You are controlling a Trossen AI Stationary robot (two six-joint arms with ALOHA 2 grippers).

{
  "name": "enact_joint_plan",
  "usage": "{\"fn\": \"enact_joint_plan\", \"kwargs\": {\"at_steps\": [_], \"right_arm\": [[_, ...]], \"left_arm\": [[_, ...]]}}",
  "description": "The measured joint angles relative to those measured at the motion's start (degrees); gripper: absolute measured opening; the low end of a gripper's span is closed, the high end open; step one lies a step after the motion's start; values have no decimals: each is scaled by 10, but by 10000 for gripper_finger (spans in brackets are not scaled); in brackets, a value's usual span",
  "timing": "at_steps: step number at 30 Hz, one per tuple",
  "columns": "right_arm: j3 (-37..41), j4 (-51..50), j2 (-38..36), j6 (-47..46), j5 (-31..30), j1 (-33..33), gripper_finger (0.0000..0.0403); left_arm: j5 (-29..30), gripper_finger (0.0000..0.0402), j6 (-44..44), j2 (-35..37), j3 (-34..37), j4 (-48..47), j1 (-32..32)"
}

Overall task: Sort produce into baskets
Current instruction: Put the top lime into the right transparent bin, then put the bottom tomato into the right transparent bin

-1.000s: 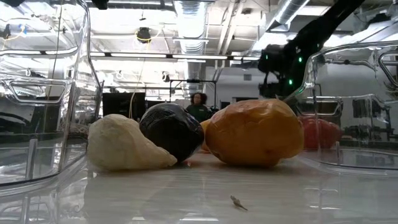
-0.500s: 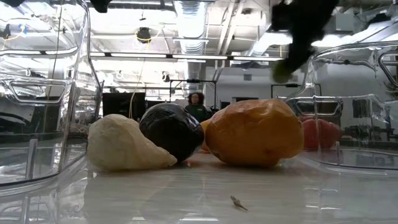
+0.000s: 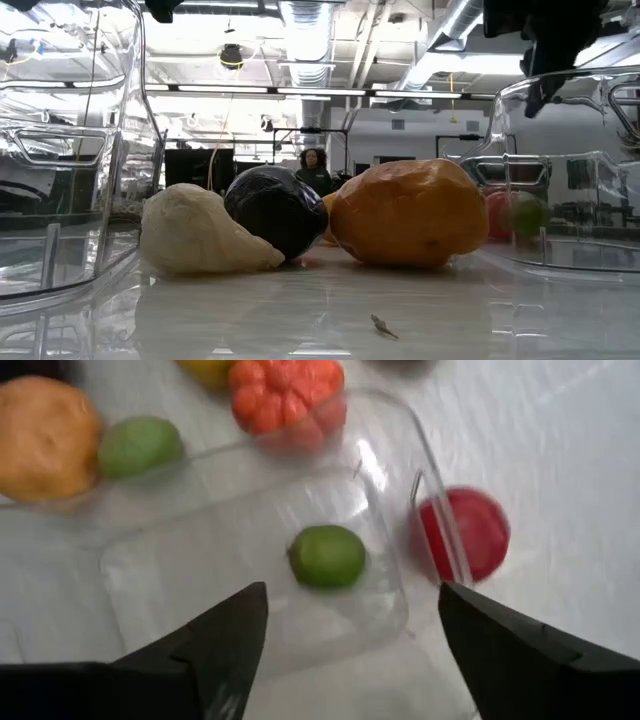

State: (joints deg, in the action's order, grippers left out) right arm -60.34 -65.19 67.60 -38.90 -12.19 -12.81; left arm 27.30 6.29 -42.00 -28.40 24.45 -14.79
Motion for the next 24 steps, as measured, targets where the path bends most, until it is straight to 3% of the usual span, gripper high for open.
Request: {"fn": "enact_joint_plan", "kwargs": {"at_steps": [6,12,20,24], "right_arm": [[1,-37,3,3,-9,43,349],[25,-29,2,53,2,162,329],[47,6,28,159,103,363,327],[47,31,75,212,136,409,327]], "left_arm": [[0,252,-5,0,0,-6,0],[0,252,-11,0,0,-6,0],[0,252,-11,0,0,-16,0],[0,252,-10,0,0,-16,0]]}}
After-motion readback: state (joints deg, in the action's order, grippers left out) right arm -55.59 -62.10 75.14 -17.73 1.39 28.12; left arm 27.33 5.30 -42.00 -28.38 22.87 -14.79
